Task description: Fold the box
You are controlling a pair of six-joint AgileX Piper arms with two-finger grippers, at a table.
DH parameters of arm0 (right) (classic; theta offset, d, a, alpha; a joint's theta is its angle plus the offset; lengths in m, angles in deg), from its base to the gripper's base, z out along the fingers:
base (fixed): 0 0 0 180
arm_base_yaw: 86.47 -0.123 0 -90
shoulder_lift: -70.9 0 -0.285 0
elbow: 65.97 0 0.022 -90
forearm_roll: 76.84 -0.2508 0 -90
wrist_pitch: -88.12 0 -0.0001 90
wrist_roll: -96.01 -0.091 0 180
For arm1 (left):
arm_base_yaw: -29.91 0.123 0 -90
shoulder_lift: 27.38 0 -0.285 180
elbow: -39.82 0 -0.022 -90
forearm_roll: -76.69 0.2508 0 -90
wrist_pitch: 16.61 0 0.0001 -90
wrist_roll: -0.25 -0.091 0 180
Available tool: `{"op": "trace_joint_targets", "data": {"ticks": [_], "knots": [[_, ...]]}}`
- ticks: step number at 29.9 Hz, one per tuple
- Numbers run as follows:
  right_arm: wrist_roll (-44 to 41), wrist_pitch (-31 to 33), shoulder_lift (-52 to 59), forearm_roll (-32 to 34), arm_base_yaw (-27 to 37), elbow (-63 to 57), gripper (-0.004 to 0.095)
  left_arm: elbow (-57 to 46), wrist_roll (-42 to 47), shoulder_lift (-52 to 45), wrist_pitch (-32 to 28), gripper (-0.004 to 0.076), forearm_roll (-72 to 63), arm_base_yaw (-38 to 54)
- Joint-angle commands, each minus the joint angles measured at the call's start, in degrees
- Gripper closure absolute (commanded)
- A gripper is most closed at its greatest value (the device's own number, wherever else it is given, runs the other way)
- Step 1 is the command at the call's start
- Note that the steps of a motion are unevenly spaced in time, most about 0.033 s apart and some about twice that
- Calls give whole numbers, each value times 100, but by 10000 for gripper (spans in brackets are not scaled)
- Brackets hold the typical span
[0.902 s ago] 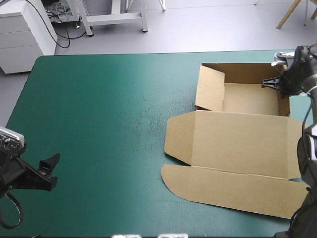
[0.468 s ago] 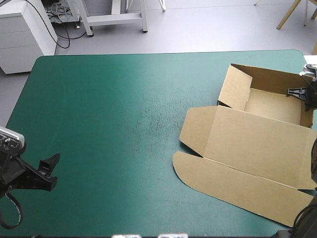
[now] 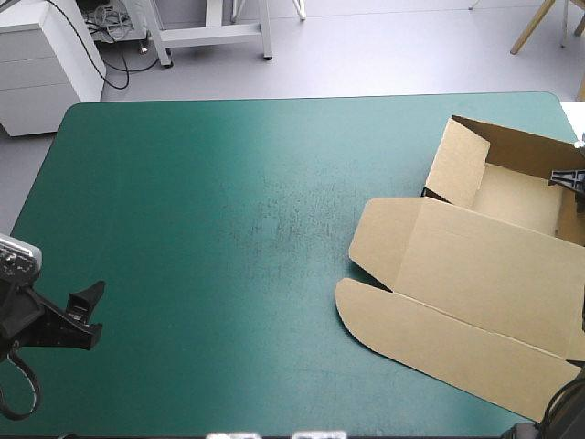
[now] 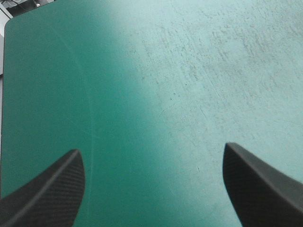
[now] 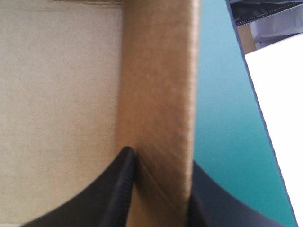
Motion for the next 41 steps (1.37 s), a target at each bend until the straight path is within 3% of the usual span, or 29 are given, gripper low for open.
{"op": "trace_joint_targets", "data": {"ticks": [1,4,10,16,20,28,37,41], "knots": [[59,-284,397,-2,52,130,337,115,34,23,253,161,82,-28],[59,-475,536,-85,52,130,243,115,34,23,253,161,82,-28],[59,-811,1224,-210,52,202,247,115,34,23,146,161,152,-28],[404,-806,1954,-1262,-21,307,247,115,103,23,-23,161,419,-28],[494,-668,2366,-1492,-367,284,247,115,278,23,-147,161,743,-28],[288,-709,2991,-1335,-2156,286,314,115,402,10,-449,161,1151,-28],[-106,-521,3612,-436,-4338,282,348,104,731,-115,-500,161,1480,-28],[-383,-542,4096,186,-5275,-75,387,-167,967,-441,-801,162,1573,-28]]}}
